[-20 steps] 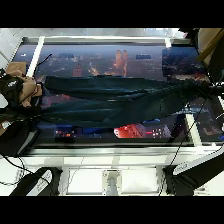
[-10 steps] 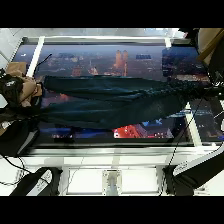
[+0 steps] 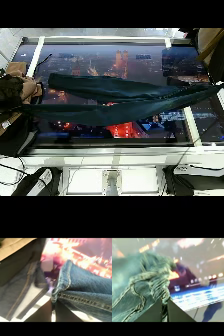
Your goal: Fold the clothes and pants, and hang the long-sleeved shirts on hangers.
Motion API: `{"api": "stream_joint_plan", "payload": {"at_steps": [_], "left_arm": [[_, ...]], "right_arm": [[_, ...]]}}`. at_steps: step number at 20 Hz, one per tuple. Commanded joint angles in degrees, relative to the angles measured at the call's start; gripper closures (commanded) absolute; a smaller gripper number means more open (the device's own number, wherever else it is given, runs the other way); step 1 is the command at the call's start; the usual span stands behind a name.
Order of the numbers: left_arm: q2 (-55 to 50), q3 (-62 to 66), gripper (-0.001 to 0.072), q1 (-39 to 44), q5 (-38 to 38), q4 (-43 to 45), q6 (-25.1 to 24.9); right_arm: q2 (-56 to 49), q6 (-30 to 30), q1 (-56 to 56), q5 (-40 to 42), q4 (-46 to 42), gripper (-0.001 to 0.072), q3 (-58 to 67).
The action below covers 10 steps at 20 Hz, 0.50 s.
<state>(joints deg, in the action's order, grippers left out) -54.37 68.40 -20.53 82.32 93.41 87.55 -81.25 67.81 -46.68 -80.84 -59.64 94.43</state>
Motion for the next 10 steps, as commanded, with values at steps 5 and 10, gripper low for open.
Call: {"api": "stream_joint_plan", "payload": {"at_steps": [5, 10], "left_arm": [[-8.76, 3.65, 0.0696, -2.12, 9.2, 2.16, -7.04], [-25.99, 4.42, 0.0695, 4.11, 2.25, 2.62, -3.96]], "right_arm": [[7.3, 0.66, 0.2, -3.39, -0.7, 0.067, -6.05], [3.98, 1.55, 5.31, 8.55, -0.74, 0.067, -21.09]]}}
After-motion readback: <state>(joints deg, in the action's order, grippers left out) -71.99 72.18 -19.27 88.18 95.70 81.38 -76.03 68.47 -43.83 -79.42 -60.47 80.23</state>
